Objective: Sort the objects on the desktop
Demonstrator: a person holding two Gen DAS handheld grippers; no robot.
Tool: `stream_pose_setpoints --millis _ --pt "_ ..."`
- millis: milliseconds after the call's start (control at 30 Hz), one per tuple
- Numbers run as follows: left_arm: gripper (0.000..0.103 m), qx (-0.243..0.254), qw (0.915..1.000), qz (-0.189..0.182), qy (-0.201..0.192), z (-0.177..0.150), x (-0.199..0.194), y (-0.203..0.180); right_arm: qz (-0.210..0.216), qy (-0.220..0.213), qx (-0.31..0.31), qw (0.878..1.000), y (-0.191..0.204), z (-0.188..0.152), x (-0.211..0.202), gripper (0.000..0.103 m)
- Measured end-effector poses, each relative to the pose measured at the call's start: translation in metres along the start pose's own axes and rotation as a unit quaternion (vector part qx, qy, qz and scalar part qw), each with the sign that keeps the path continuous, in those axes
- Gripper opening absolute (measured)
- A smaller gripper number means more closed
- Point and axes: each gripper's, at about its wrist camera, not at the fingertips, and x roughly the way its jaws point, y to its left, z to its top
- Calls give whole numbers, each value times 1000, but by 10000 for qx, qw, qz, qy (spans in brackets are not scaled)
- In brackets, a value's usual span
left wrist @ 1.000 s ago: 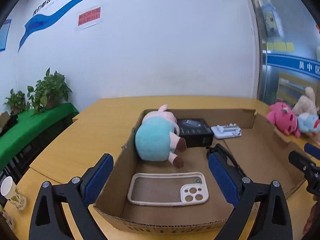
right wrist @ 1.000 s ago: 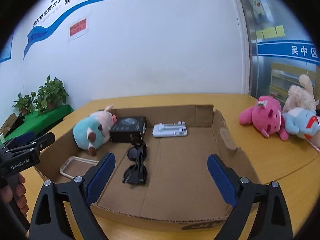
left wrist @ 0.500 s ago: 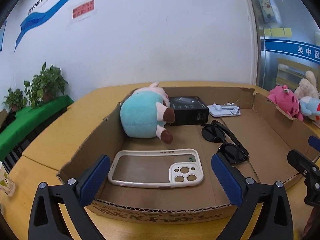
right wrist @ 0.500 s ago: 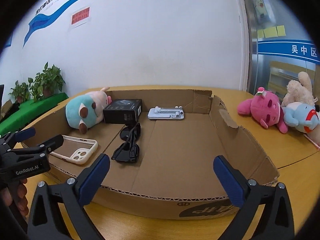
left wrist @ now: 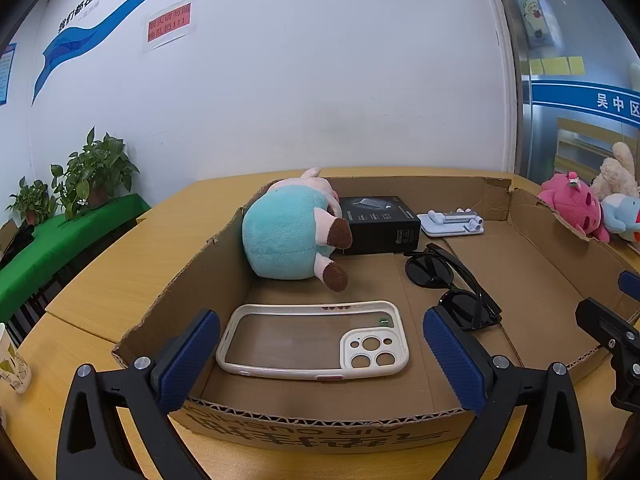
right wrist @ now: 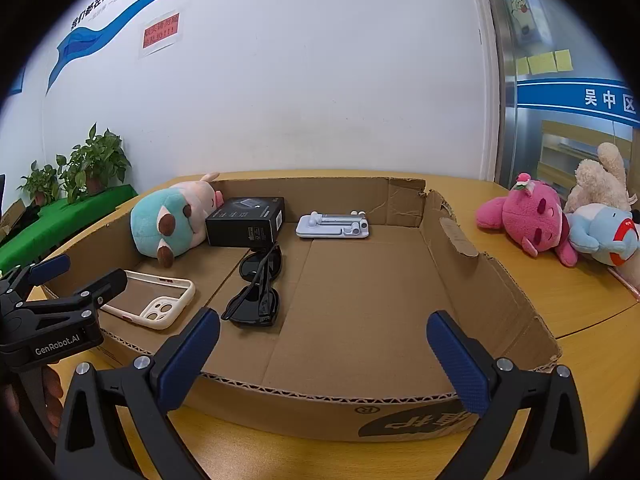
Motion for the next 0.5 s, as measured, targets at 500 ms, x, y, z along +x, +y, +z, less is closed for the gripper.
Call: stream_pose_setpoints --millis 500 --pt "103 16 10000 -17 5 -1 2 1 -3 4 1 10000 0 0 0 103"
